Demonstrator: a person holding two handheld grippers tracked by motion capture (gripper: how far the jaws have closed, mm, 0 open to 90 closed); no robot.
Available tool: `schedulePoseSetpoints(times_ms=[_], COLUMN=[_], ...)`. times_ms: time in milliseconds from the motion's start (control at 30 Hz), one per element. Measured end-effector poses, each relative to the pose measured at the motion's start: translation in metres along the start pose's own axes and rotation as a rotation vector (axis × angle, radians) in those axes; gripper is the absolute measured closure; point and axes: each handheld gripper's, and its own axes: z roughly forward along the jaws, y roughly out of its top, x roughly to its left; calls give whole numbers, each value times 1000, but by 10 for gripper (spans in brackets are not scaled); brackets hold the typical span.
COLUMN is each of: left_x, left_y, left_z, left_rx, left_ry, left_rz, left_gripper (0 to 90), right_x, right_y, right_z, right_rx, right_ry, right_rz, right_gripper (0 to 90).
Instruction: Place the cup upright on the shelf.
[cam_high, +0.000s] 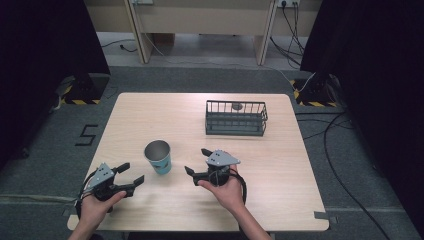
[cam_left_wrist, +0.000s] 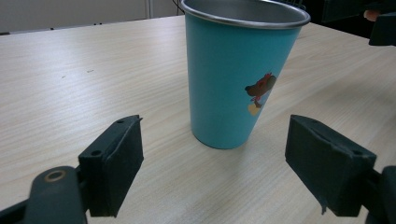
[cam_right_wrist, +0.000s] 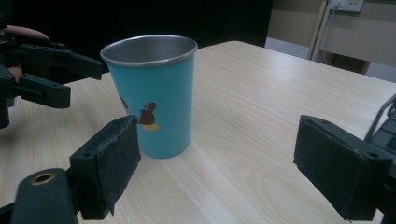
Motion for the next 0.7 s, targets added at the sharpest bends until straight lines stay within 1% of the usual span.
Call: schedulePoseSetpoints(times_ms=[300,333,367,400,500,600,700], left_x=[0,0,0,0,0,0,0], left_y=[0,0,0,0,0,0,0], left_z=[0,0,0,0,0,0,0], left_rx=[1,1,1,1,-1,-1,-3], left_ry=[-1,-2,-2,-2,-3,-3,-4], left_rz=[0,0,0,-1,-2,-4,-4], left_gripper=[186,186,186,186,185,186,186], right_x=[6,8,8,10,14,17,21], right_y=[4,4,4,5,5,7,8], right_z=[11,15,15,18,24,29,34], right_rx=[9,7,7,9,11,6,8], right_ry=[24,33,33,40,50,62,73], right_rz=[-10,-11,-11,-19,-23,-16,-24], right_gripper=[152,152,152,152,152,152,149])
